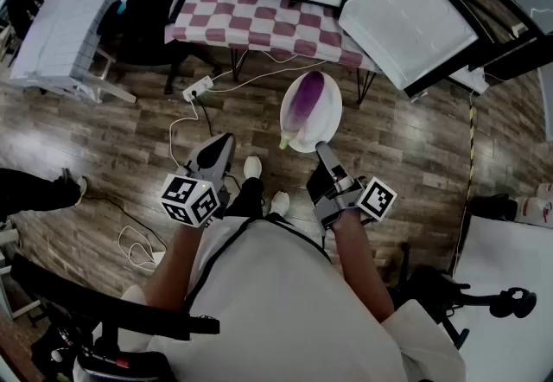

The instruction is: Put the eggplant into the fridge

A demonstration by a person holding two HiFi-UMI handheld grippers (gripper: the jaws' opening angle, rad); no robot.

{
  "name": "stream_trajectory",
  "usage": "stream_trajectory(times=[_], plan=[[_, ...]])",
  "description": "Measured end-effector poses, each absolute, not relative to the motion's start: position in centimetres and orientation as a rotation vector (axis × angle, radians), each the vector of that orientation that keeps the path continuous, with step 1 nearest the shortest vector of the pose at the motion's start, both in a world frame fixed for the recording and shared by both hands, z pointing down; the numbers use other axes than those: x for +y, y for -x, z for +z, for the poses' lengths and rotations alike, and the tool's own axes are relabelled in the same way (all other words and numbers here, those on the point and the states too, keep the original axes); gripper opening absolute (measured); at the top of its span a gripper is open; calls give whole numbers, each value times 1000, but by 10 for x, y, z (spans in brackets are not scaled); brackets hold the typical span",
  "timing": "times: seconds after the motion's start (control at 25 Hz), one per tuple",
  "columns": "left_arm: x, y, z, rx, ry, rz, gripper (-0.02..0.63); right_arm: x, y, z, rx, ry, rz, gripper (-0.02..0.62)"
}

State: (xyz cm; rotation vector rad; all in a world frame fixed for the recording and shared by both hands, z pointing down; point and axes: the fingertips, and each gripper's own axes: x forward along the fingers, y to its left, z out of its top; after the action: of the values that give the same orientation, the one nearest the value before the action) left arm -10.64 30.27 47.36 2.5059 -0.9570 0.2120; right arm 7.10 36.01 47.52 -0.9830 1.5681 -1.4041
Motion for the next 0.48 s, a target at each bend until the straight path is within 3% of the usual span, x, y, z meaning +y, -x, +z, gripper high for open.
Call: stream_trajectory(times=[0.48], plan=[[312,107,469,-905,-2547,211,2,371,-52,468,1566,984,-1384,29]])
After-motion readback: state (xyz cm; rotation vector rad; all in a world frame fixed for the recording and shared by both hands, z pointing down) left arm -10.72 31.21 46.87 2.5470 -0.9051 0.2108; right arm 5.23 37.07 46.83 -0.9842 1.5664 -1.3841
